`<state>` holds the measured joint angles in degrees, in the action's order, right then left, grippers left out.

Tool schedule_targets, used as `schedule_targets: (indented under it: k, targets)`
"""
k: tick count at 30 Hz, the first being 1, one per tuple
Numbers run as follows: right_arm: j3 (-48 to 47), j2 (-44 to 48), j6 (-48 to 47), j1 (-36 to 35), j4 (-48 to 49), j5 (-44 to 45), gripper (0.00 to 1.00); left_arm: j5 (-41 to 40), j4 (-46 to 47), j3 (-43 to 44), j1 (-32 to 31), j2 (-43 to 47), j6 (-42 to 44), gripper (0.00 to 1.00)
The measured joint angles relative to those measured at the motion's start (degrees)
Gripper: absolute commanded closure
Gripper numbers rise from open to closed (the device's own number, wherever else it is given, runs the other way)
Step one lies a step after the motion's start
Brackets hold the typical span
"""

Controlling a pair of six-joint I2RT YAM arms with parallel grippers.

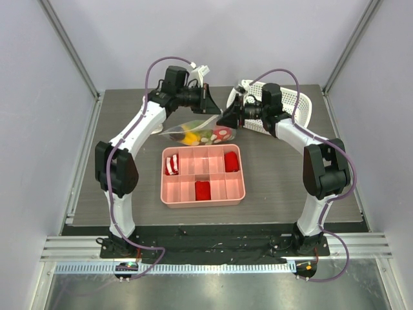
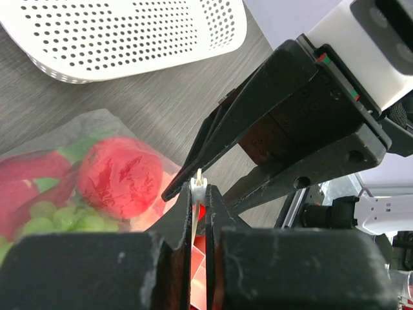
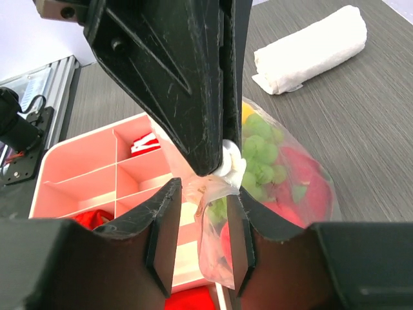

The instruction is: Open the zip-top bag and remove the fake food

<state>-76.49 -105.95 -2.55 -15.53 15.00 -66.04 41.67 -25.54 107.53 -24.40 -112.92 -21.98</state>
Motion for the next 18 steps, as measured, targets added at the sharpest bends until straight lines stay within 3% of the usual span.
schedule_targets:
  k: [7, 8, 10, 18]
  targets:
    - [-1.4, -0.2, 2.8, 0.0, 1.6, -1.7, 0.74, 1.7, 0.0, 0.0, 0.0, 0.0, 0.3, 1.00]
    - [-1.6, -0.2, 3.5, 0.0, 2.1, -1.9, 0.87, 2.1, 0.0, 0.0, 0.0, 0.0, 0.3, 1.00]
    - [-1.6, -0.2, 4.4, 0.1, 3.1, -2.1, 0.99, 2.9, 0.2, 0.0, 0.1, 0.0, 0.3, 1.00]
    - [-1.6, -0.7, 6.6, 0.2, 4.7, -2.1, 0.99, 2.9, 0.5, 0.0, 0.2, 0.1, 1.5, 1.00]
